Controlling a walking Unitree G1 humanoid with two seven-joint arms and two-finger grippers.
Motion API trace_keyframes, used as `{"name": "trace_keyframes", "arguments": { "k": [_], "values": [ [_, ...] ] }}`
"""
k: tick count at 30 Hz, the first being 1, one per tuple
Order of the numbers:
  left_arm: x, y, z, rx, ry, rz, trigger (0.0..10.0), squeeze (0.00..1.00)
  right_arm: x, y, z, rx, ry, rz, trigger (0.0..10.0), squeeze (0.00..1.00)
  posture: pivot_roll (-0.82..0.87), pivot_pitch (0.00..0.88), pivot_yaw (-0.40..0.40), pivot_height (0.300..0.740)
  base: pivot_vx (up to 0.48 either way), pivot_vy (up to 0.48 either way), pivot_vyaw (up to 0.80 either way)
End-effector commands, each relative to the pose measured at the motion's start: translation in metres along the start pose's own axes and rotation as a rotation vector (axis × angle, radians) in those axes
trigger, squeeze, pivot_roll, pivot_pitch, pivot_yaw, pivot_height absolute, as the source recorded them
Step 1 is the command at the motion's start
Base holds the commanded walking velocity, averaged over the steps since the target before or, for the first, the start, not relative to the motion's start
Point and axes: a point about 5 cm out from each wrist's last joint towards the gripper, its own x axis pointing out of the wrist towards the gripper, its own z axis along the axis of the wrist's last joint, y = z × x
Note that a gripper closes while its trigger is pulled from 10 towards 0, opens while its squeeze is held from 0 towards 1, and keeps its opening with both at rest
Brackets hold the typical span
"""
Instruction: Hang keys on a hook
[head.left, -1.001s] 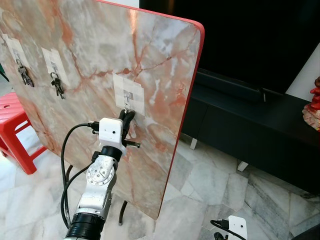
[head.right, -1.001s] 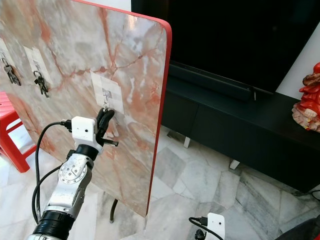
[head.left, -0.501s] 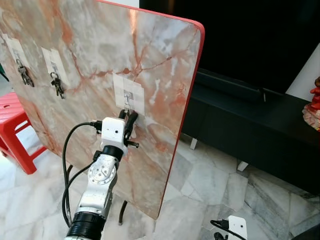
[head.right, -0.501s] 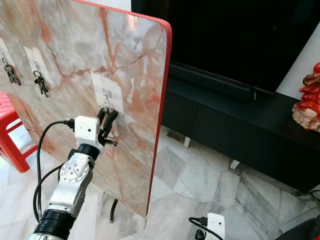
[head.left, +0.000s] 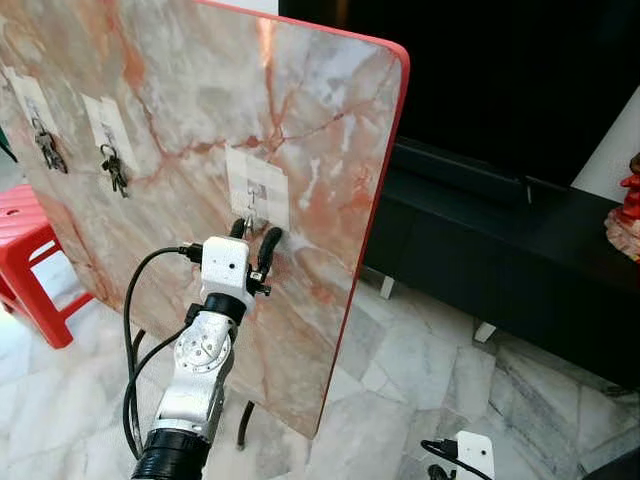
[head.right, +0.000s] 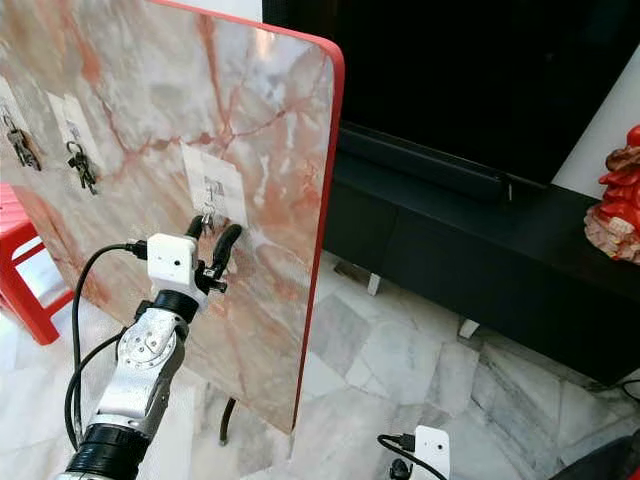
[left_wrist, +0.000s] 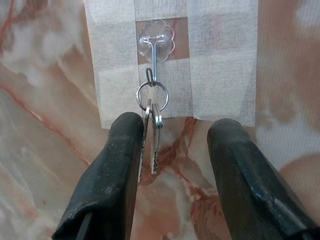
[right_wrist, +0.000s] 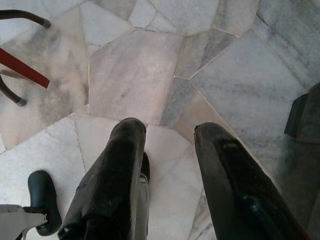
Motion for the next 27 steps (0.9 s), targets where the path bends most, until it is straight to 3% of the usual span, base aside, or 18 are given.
{"name": "trace_keyframes", "arguments": {
  "k": [1,17,20,23,24,26,27],
  "values": [
    [-0.0002,-0.0014,0.0036,-0.018,-0.009,-0.006,10.0,0.59,-0.0004,-0.0038,-0.0014,-0.011,0.009,-0.007,10.0,0.0,0.06,0.0,-0.12,0.74,0.0,0.0,0.0],
    [0.0037,-0.002,0.0053,-0.009,0.0,0.004,10.0,0.6,-0.0004,-0.0034,-0.0013,-0.011,0.011,-0.005,10.0,0.0,0.06,0.0,-0.119,0.74,0.0,0.0,0.0],
    [0.0071,-0.0013,0.0088,0.057,-0.015,0.012,10.0,0.58,-0.0004,-0.0035,-0.0014,-0.012,0.011,-0.004,10.0,0.0,0.06,0.0,-0.12,0.74,0.0,0.0,0.0],
    [0.0076,-0.0014,0.0083,0.032,-0.012,0.028,10.0,0.56,-0.0004,-0.0035,-0.0015,-0.012,0.011,-0.004,10.0,0.0,0.06,0.0,-0.12,0.74,0.0,0.0,0.0],
    [0.0071,-0.0013,0.0076,0.026,-0.009,0.032,10.0,0.35,-0.0004,-0.0035,-0.0016,-0.011,0.011,-0.005,10.0,0.0,0.06,0.0,-0.12,0.74,0.0,0.0,0.0],
    [0.0069,-0.0013,0.0075,0.029,-0.009,0.031,10.0,0.35,-0.0004,-0.0035,-0.0016,-0.011,0.011,-0.005,10.0,0.0,0.06,0.0,-0.12,0.74,0.0,0.0,0.0],
    [0.001,-0.0003,0.0051,0.011,-0.01,0.03,10.0,0.0,-0.0004,-0.0034,-0.0016,-0.012,0.011,-0.005,10.0,0.0,0.06,0.0,-0.12,0.74,0.0,0.0,0.0]
  ]
}}
